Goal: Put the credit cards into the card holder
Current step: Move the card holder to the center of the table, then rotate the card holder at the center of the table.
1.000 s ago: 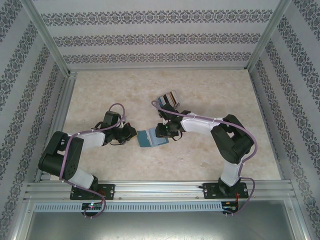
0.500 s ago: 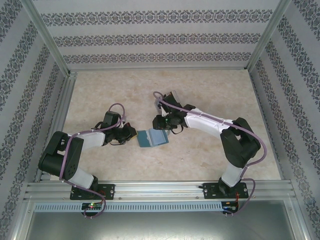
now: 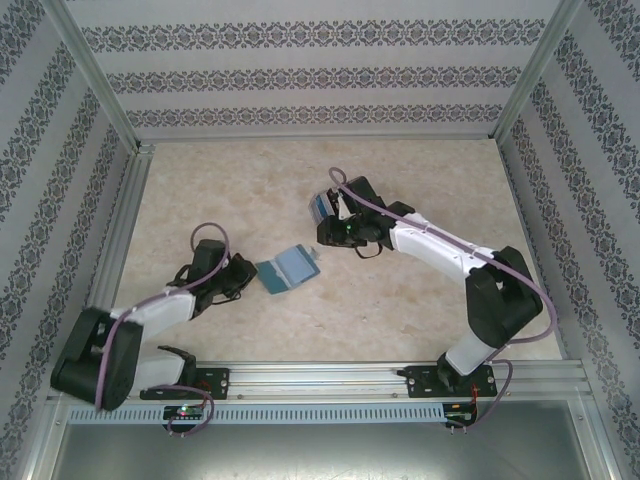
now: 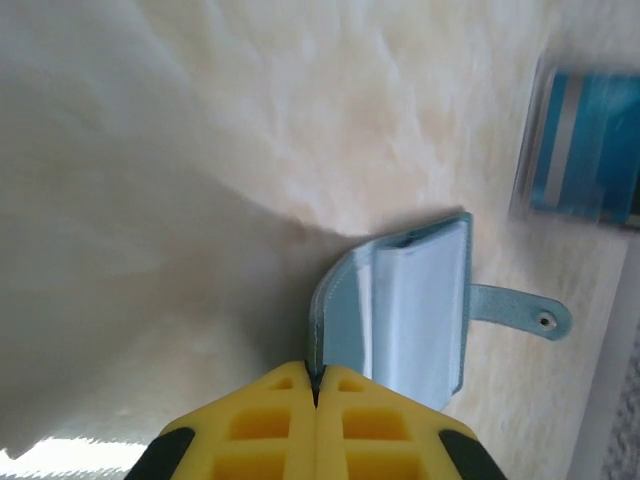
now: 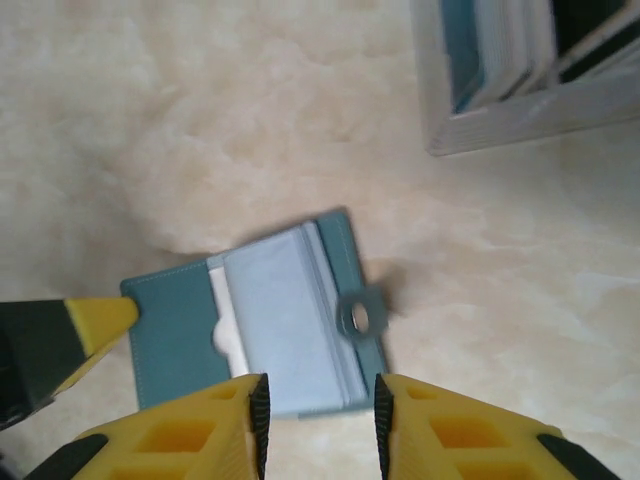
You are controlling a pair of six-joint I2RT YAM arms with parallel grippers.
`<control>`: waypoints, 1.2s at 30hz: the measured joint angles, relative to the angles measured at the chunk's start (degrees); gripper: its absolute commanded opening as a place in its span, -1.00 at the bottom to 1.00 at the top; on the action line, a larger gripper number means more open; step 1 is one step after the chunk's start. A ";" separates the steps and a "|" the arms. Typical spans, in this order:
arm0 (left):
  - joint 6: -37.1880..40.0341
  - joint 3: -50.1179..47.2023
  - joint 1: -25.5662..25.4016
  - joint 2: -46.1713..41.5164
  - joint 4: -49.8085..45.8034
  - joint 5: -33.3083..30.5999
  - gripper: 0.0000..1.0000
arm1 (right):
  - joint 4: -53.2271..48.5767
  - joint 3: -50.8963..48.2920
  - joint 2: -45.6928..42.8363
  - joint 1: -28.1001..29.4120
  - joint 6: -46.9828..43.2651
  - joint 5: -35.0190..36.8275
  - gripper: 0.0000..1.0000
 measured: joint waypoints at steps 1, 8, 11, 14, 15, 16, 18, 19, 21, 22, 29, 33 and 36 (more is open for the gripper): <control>-1.36 -0.79 -0.48 -2.51 -0.37 -2.23 -1.00 | 0.15 0.00 -0.04 0.76 0.26 -0.57 -0.27; -8.20 -2.95 -2.86 -14.01 -4.83 -14.32 -1.00 | 5.86 -2.54 6.67 10.10 5.01 -3.82 -0.28; -9.35 -2.95 -3.10 -13.07 -5.53 -15.10 -1.00 | 8.39 -2.51 11.72 11.72 6.54 -4.42 -0.28; -10.21 -2.95 -3.50 -11.15 -5.57 -14.99 -1.00 | 10.78 -2.25 16.15 11.78 7.72 -4.68 -0.29; -10.38 -2.99 -3.85 -10.67 -5.57 -14.88 -1.00 | 11.43 -2.03 17.44 11.78 7.93 -4.68 -0.29; -10.47 -3.02 -4.15 -10.45 -5.62 -14.78 -1.00 | 11.89 -1.75 18.38 11.76 8.02 -4.68 -0.29; -10.62 -3.13 -4.94 -10.38 -5.77 -14.32 -1.00 | 11.80 -0.63 19.12 11.39 8.33 -4.96 -0.29; -10.62 -3.13 -5.31 -10.49 -5.90 -14.12 -1.00 | 12.50 0.00 19.58 11.37 8.37 -4.50 -0.29; -10.62 -3.26 -6.05 -11.04 -6.23 -13.90 -1.00 | 13.16 2.56 21.64 11.13 8.24 -3.34 -0.29; -10.62 -3.41 -6.25 -11.50 -6.25 -13.92 -1.00 | 12.70 3.80 22.62 10.97 8.09 -2.95 -0.30; -10.64 -4.31 -7.34 -12.68 -6.21 -13.38 -1.00 | 9.77 9.51 26.47 8.90 8.04 -5.05 -0.30; -10.34 -3.63 -8.50 -8.92 -5.79 -10.34 -0.85 | 9.99 13.00 28.79 7.17 7.50 -5.05 -0.33; -9.99 -2.21 -11.15 -5.62 -5.77 -7.41 -0.73 | 10.16 15.63 30.69 5.66 6.97 -5.18 -0.34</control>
